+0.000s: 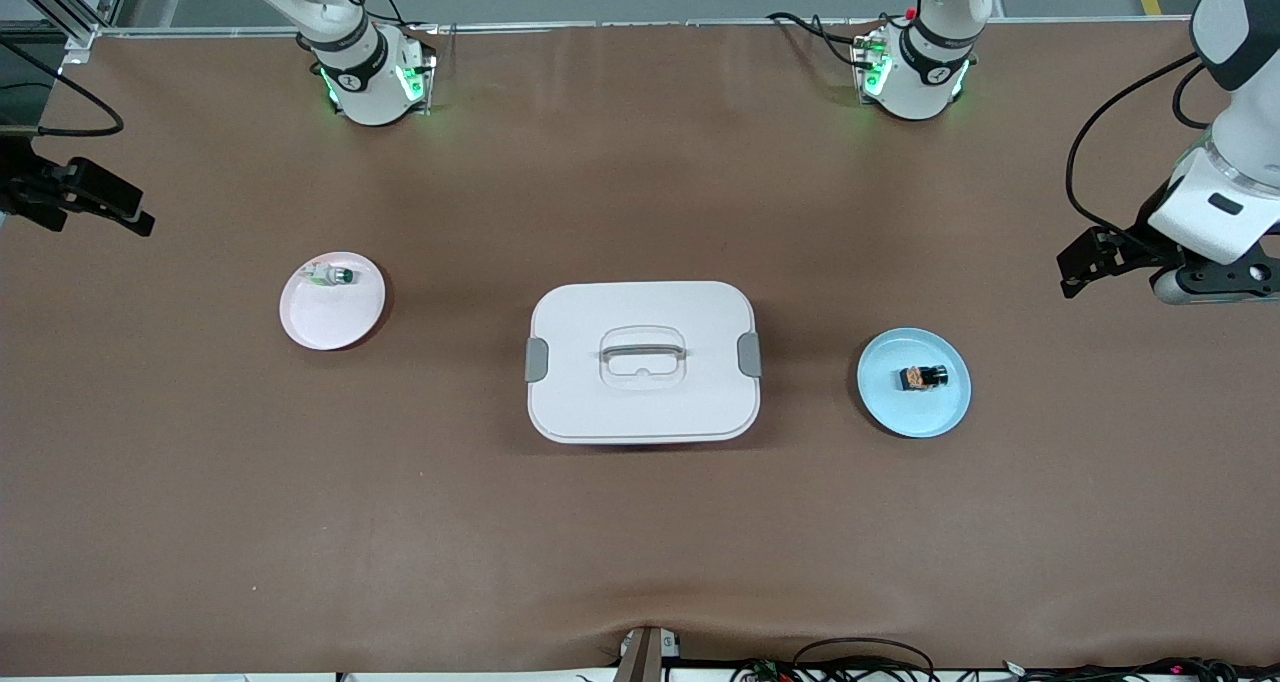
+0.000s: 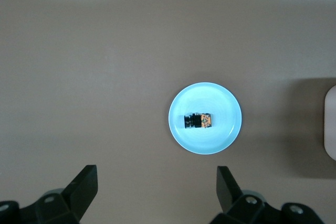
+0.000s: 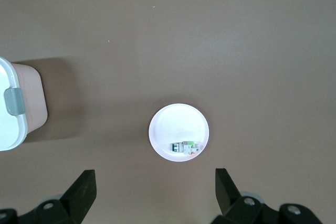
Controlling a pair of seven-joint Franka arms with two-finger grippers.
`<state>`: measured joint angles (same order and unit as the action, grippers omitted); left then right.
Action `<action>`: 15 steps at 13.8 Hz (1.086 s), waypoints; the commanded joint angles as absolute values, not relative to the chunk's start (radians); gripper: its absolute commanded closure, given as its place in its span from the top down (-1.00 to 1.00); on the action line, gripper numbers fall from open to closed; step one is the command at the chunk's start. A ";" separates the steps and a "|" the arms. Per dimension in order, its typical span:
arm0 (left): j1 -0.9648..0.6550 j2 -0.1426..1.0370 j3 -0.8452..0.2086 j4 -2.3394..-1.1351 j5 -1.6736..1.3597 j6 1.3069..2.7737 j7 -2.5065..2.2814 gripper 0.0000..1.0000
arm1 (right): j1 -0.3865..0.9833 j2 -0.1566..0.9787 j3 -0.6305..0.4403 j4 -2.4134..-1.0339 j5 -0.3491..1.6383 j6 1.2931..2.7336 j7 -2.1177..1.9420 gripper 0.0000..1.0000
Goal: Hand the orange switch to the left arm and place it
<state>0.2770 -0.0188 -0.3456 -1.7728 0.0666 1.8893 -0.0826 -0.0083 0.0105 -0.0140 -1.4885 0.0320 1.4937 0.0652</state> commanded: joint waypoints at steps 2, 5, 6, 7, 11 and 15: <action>0.203 0.008 -0.277 -1.715 0.041 1.865 -0.066 1.00 | -0.006 -0.017 -0.017 -1.519 0.021 1.506 0.049 1.00; 0.033 0.017 -0.111 -1.715 0.043 1.865 -0.072 1.00 | -0.006 -0.017 -0.017 -1.519 0.021 1.506 0.049 1.00; 0.002 0.017 -0.079 -1.715 0.043 1.865 -0.072 1.00 | -0.006 -0.017 -0.017 -1.519 0.021 1.506 0.049 1.00; -0.030 0.015 -0.048 -1.715 0.043 1.865 -0.072 1.00 | -0.006 -0.017 -0.017 -1.519 0.021 1.508 0.049 1.00; -0.074 -0.015 0.000 -1.721 0.040 1.810 -0.068 1.00 | -0.006 -0.015 -0.017 -1.519 0.021 1.508 0.049 1.00; -0.074 -0.098 0.021 -1.804 -0.035 1.810 -0.068 1.00 | -0.006 -0.015 -0.017 -1.519 0.021 1.509 0.049 1.00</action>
